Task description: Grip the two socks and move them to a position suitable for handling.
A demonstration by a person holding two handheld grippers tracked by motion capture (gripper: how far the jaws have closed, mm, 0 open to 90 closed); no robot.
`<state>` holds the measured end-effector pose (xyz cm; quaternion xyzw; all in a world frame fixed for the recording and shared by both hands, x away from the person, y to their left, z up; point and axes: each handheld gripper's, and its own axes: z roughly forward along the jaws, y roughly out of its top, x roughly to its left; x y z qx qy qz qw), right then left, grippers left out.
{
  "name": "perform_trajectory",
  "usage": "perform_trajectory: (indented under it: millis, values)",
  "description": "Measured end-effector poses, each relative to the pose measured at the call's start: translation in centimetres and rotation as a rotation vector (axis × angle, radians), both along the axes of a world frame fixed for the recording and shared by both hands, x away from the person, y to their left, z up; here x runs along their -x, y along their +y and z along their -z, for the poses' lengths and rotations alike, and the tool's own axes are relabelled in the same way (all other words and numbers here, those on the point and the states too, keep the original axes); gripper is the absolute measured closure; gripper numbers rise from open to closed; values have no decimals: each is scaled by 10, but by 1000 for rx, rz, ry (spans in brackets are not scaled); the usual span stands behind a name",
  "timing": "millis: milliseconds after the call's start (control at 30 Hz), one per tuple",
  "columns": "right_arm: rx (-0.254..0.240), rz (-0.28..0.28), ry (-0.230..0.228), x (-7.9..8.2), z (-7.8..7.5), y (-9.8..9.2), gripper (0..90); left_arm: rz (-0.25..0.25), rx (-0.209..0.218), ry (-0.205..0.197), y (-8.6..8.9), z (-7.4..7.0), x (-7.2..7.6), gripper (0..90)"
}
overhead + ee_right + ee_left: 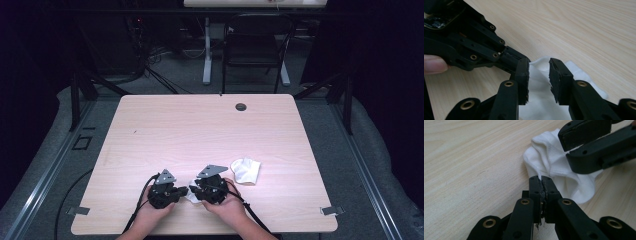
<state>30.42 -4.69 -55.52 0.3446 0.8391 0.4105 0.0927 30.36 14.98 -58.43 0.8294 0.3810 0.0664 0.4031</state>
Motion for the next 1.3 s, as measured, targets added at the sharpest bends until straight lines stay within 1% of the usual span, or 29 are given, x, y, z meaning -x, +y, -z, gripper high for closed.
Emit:
perform_trajectory:
  millis: [33,167,200,267,300,333,367,433,533,567,600,633,667,700,733,833,867,967,1033,1100,1133,1167,1200,1233,1267,1300]
  values:
    - [5,-6,1,0,0,1,685,-1,0,0,0,0,0,877]
    - [-1,-19,13,2,3,10,675,0,-2,-2,0,0,0,877]
    - [8,-27,12,2,4,11,680,-1,0,-1,0,0,0,876]
    - [53,-32,-5,2,5,13,708,-2,1,-3,0,0,0,876]
    - [53,-32,-5,2,5,13,708,-2,1,-3,0,0,0,876]
    - [60,-27,-6,2,7,14,727,-2,1,-2,0,0,0,876]
    - [75,-31,4,2,8,13,789,-3,2,-3,0,0,0,876]
    - [76,-28,12,3,6,11,859,-2,-1,-2,0,0,0,875]
    - [76,-30,10,4,4,8,876,-1,-2,-3,1,0,0,876]
    - [62,-23,6,5,3,7,879,-2,-4,-3,1,0,0,876]
    - [50,-18,0,7,-2,1,882,-3,-4,-3,1,0,0,876]
    - [41,-14,-3,8,-4,-2,882,-7,-3,1,1,0,1,877]
    - [41,-14,-3,8,-4,-2,882,-7,-3,1,1,0,1,878]
    - [38,-9,-6,9,-7,-6,883,-8,-2,1,1,0,1,878]
    - [20,-3,-9,11,-9,-10,883,-9,-2,1,1,0,1,878]
    - [0,9,-9,15,-15,-24,884,-12,-3,6,1,-1,2,878]
    - [2,12,-5,16,-18,-31,884,-13,-4,7,1,-1,2,878]
    - [-5,31,-13,20,-19,-43,885,-16,-9,8,2,-2,3,877]
    - [-8,41,-9,22,-20,-52,886,-19,-14,10,3,-2,4,877]
    - [-9,59,-12,24,-19,-62,887,-26,-8,17,3,-3,6,877]
    - [-9,77,-6,25,-17,-70,900,-27,-14,27,5,-3,7,877]
    - [-1,86,-2,25,-17,-74,900,-35,-14,28,6,-3,8,877]
    - [-1,86,-2,25,-17,-74,900,-35,-14,28,6,-3,8,877]
    - [5,94,3,25,-16,-79,900,-39,-23,32,8,-4,9,877]
    - [-4,120,14,25,-14,-87,900,-40,-30,32,9,-5,9,877]
    - [1,127,23,24,-13,-92,900,-48,-27,40,10,-5,9,878]
